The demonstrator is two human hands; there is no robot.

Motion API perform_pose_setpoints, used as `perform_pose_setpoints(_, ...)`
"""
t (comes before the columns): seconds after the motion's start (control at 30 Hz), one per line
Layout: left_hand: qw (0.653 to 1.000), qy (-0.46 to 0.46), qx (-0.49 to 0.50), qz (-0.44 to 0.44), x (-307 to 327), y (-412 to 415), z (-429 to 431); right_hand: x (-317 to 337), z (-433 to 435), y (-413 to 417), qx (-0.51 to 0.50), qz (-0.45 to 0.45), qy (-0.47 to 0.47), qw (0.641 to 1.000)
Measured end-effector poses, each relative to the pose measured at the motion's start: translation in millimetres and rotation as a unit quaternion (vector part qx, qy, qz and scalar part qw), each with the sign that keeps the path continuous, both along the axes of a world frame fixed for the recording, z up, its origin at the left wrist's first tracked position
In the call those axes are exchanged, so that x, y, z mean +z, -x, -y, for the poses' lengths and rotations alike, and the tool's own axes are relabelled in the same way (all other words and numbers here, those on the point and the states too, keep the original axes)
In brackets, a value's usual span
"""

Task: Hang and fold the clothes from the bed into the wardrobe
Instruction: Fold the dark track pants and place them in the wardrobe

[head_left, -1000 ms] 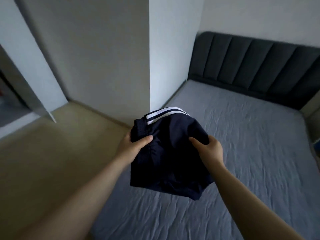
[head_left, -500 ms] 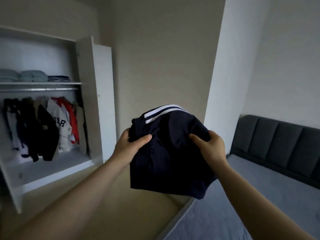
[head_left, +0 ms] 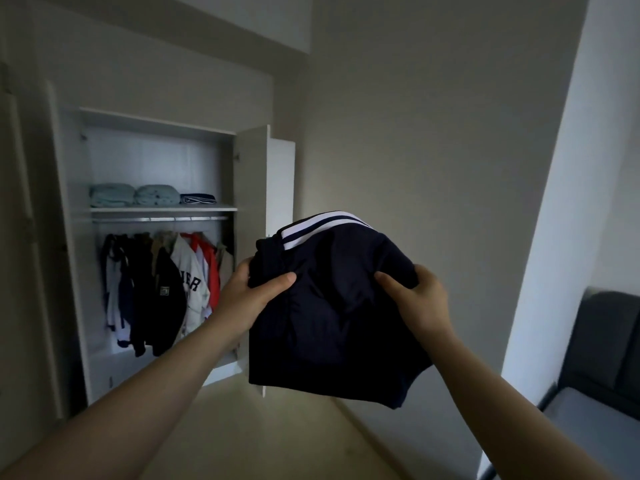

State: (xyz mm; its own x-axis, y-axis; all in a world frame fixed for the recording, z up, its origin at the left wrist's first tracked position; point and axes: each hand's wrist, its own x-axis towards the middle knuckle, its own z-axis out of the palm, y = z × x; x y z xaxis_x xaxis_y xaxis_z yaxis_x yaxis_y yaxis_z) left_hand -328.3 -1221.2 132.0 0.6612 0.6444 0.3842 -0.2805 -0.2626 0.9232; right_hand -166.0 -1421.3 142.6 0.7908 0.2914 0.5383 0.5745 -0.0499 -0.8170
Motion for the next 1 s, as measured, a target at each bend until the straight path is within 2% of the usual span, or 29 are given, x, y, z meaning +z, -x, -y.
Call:
perform_pose_setpoints(0.43, 0.995, 0.003, 0.098, 0.008, 7, 2, -147, 1, -198, -50, 0.123, -0.008, -0.009, 0.992)
perform_pose_setpoints(0.67, 0.992, 0.007, 0.123, 0.01, 5, 2, -275, 0, -336, -61, 0.144, 0.007, -0.004, 0.99)
perform_pose_setpoints(1.0, 0.995, 0.012, 0.101, 0.005, 10, -34, -484, 10, -537, -90, 0.13, 0.013, 0.014, 0.991)
